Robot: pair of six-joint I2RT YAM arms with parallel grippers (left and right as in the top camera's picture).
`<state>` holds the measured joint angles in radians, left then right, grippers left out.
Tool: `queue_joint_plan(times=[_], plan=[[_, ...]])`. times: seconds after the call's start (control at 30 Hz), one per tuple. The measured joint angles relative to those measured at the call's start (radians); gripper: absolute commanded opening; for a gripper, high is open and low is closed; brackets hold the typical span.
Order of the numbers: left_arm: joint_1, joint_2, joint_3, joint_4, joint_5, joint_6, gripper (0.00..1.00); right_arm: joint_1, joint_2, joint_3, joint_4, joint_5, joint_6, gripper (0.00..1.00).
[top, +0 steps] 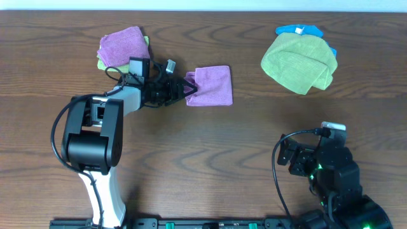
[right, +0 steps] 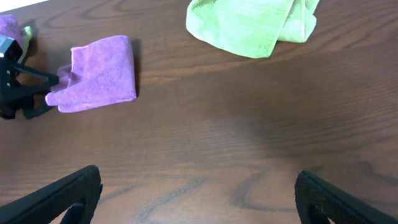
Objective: Fold the cloth
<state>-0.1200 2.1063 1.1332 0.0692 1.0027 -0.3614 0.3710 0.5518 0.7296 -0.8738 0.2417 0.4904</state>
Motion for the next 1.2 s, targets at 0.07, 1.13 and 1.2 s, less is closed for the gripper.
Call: queue_joint_plan(times=[0.07, 1.13, 1.2], plan=[[0.000, -0.001, 0.000, -0.001, 0.000, 0.008, 0.76, 0.000, 0.000, 0.000, 0.000, 0.000, 0.000, 0.99], [-0.046, 0.067, 0.013, 0.094, -0.024, 0.018, 0.06, 0.000, 0.000, 0.000, 0.000, 0.000, 0.000, 0.99], [-0.037, 0.068, 0.031, 0.085, -0.013, 0.016, 0.06, 0.000, 0.000, 0.000, 0.000, 0.000, 0.000, 0.99]])
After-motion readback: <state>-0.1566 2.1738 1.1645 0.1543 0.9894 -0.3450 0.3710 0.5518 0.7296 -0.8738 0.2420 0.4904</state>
